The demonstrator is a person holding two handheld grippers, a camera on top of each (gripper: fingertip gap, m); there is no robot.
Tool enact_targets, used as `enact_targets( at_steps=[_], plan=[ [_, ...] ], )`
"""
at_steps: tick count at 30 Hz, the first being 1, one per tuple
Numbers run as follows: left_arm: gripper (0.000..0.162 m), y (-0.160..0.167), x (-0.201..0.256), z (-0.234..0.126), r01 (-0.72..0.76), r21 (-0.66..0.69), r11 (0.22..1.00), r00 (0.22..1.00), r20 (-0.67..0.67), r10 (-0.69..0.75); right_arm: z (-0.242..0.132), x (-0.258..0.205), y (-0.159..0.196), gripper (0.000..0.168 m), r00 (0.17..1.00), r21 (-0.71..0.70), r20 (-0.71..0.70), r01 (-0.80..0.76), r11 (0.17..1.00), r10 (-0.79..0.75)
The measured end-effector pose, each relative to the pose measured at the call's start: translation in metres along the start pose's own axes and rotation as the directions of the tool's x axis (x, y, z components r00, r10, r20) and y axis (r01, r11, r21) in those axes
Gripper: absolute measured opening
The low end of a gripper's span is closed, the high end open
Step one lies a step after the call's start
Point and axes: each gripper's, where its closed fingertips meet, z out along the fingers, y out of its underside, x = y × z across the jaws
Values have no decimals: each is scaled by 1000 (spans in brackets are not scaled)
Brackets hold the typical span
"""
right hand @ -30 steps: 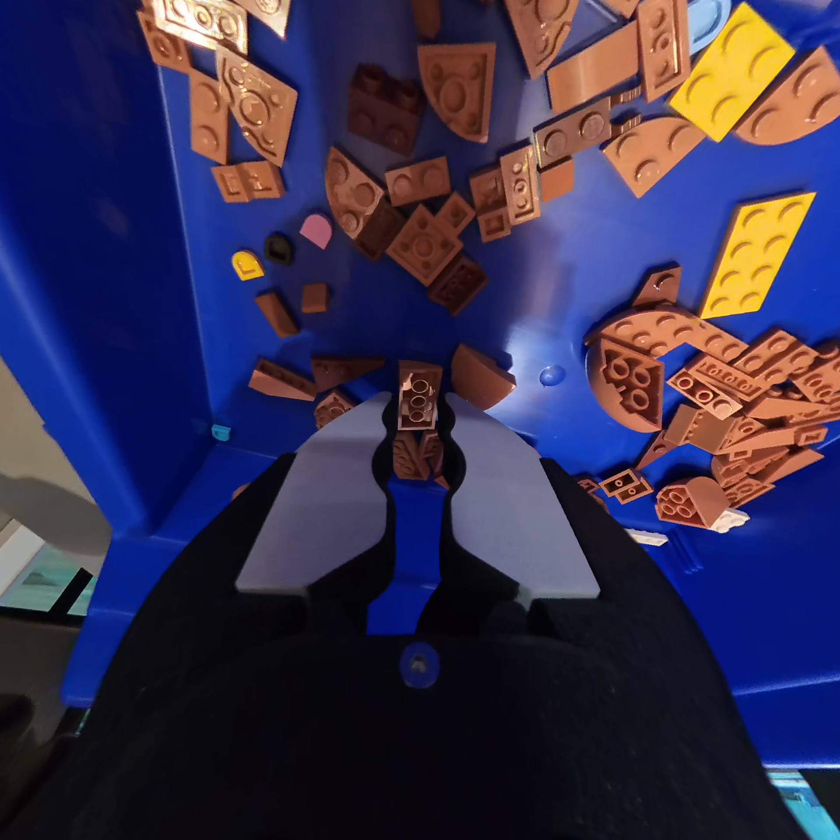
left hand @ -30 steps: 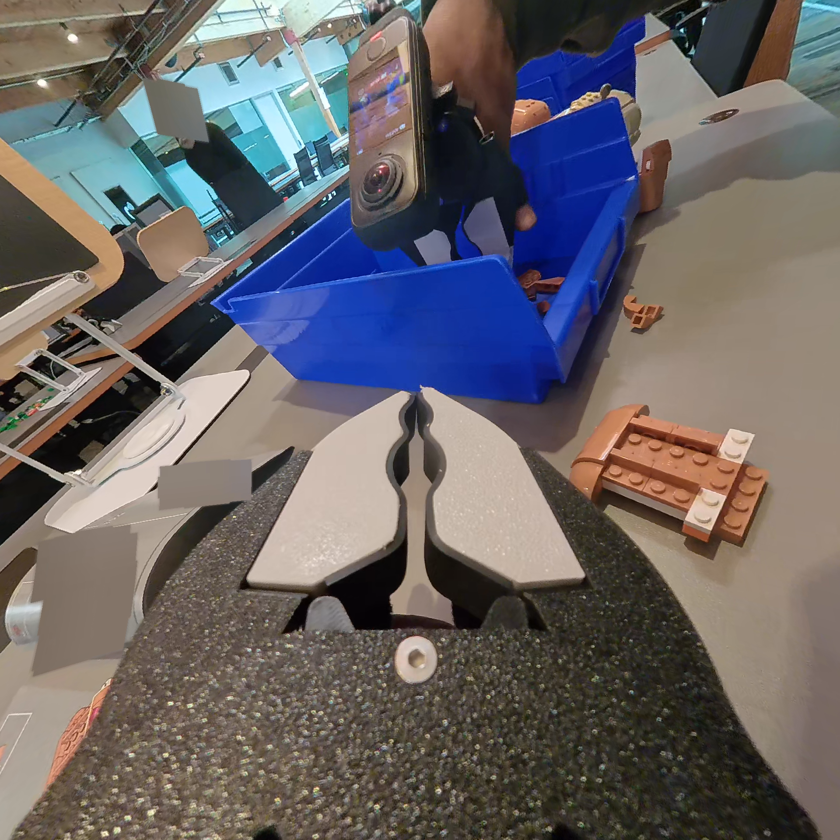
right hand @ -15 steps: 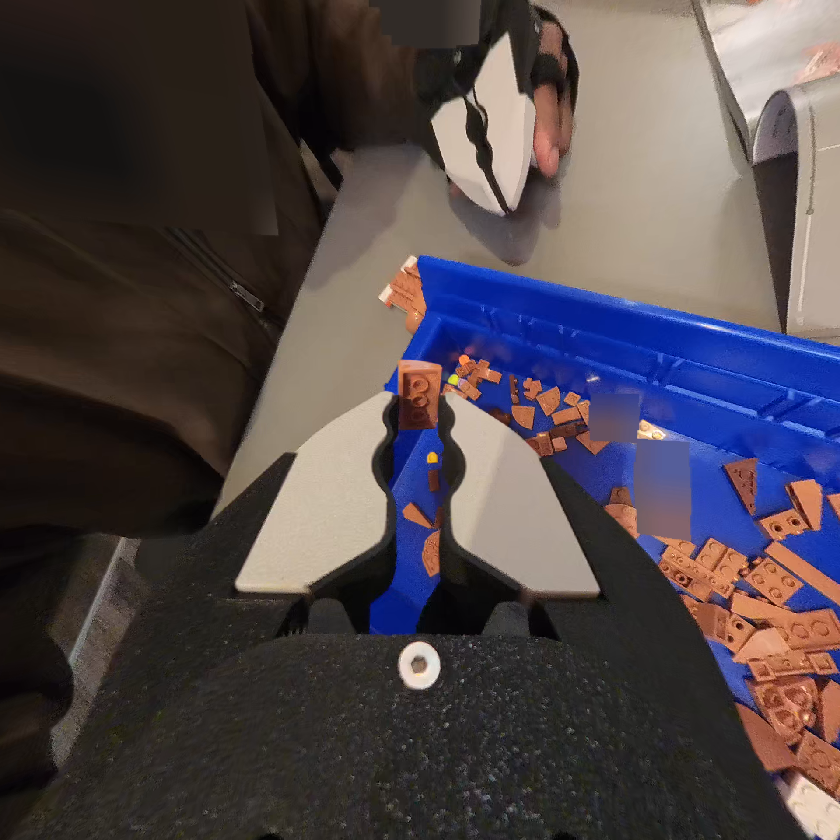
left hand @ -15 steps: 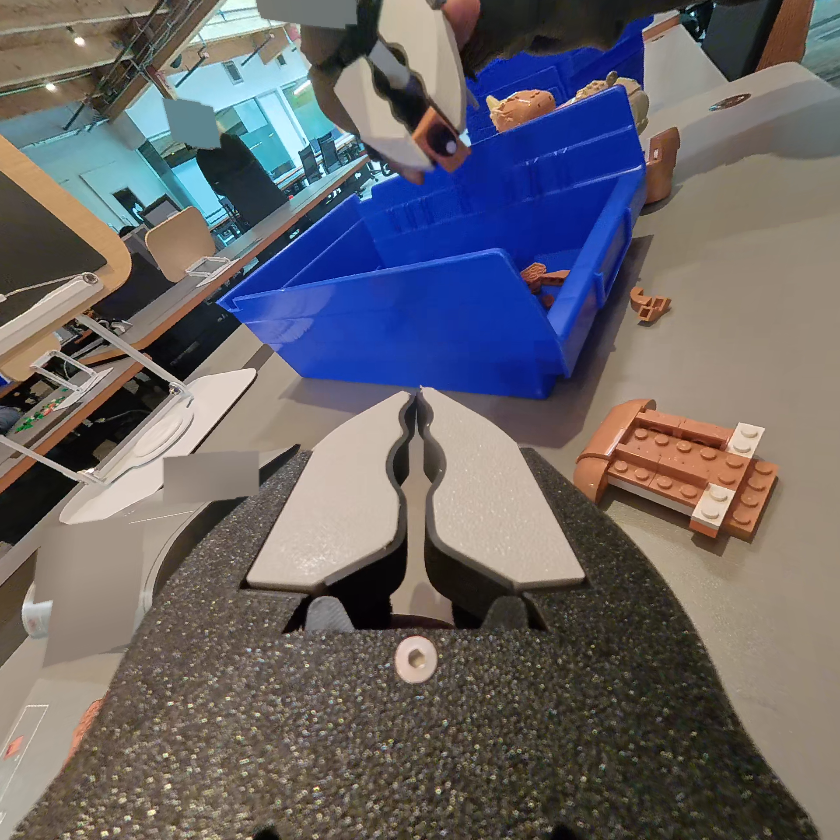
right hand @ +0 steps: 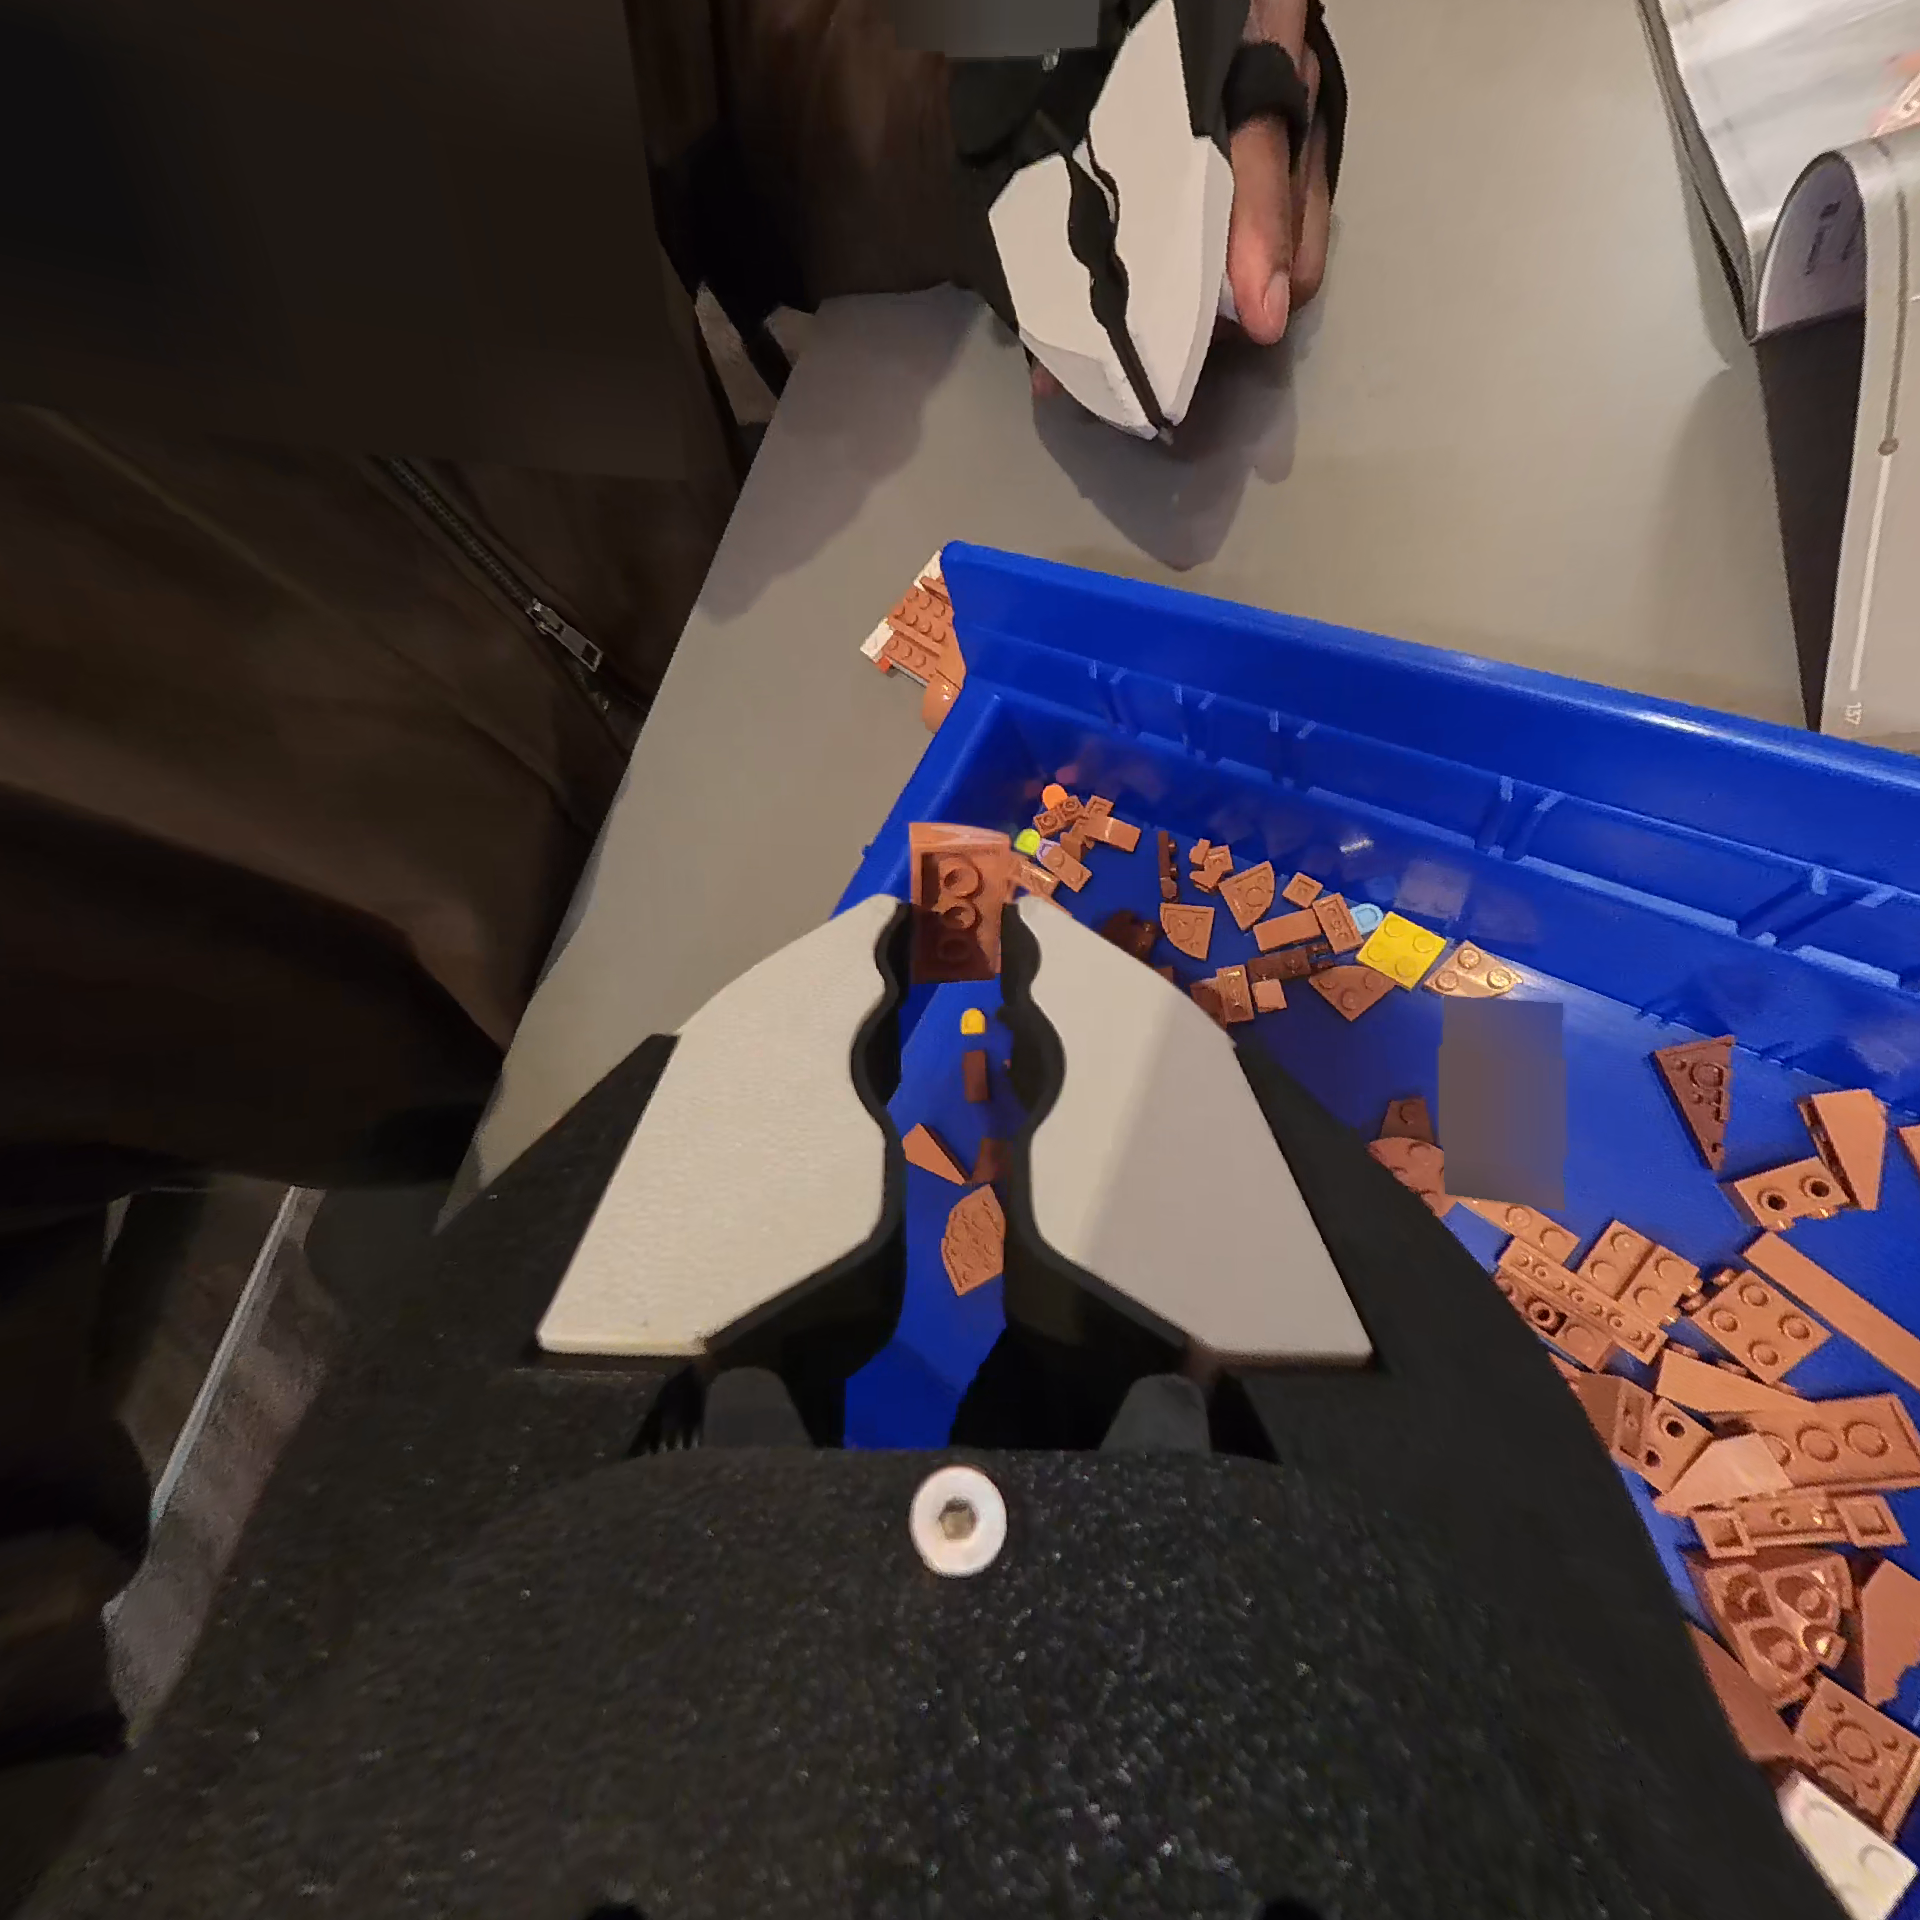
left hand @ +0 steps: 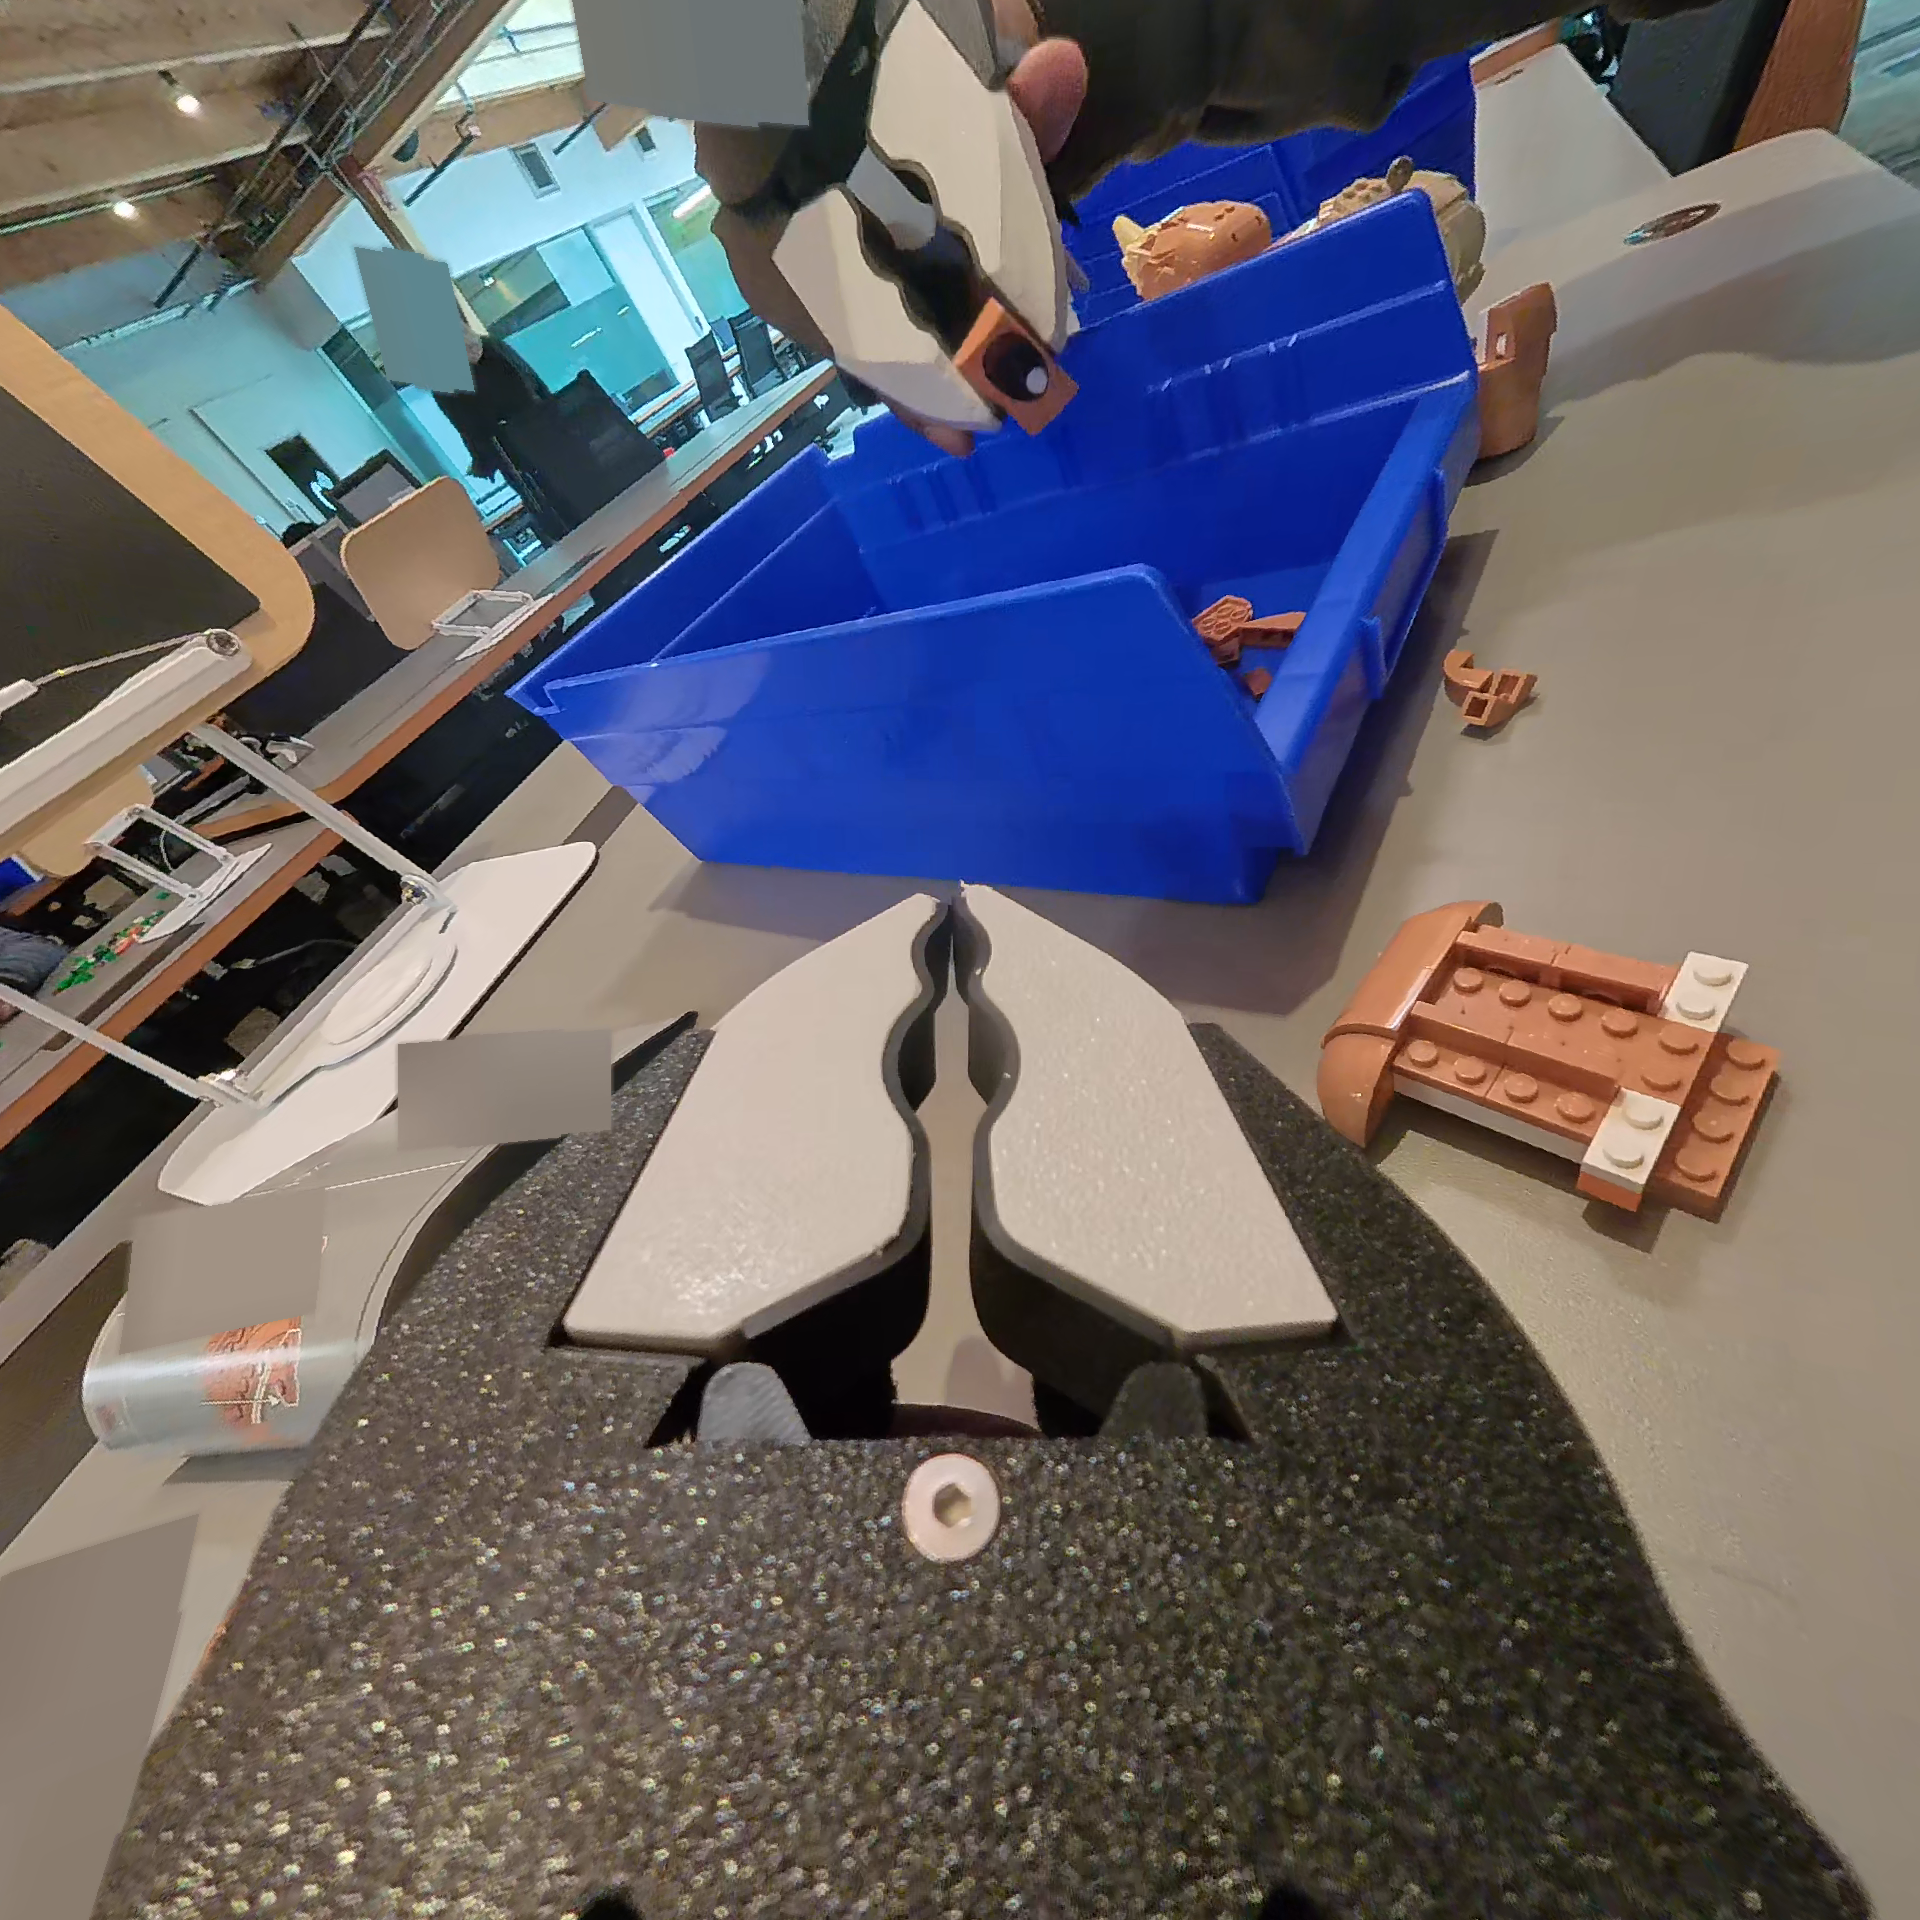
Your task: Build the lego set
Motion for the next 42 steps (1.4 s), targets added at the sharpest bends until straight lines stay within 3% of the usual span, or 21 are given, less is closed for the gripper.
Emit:
enact_targets(
  at_steps=[2, 4, 8, 15, 24, 28, 42],
  plan=[
    [0, 0, 0, 0, -2, -2, 1000, 1000, -1, 2, 2, 8, 9, 16, 999, -63, -49, 0, 998, -3],
    [0, 1, 1, 0, -5, -4, 1000, 1000, -3, 5, 4, 24, 31, 16, 989, -217, -141, 2, 976, -33],
    [0, 1, 1, 1, -4, -6, 1000, 1000, -6, 4, 11, 49, 77, 16, 964, -550, -230, -18, 835, -131],
    [0, 3, 2, 1, -4, -10, 1000, 1000, -6, 4, 2, 63, 109, 27, 943, -784, -243, -53, 618, -227],
    [0, 5, 3, 3, -5, -20, 1000, 1000, -14, 5, -1, 13, 137, 22, 982, -889, -5, 81, 450, -188],
    [0, 5, 2, 2, -1, -18, 1000, 1000, -6, 1, 4, 15, 142, 17, 984, -900, 15, 90, 426, -175],
    [0, 6, 3, 3, -8, -21, 1000, 1000, -12, 8, 2, 20, 139, 20, 977, -917, -31, 56, 394, -212]
  ],
)
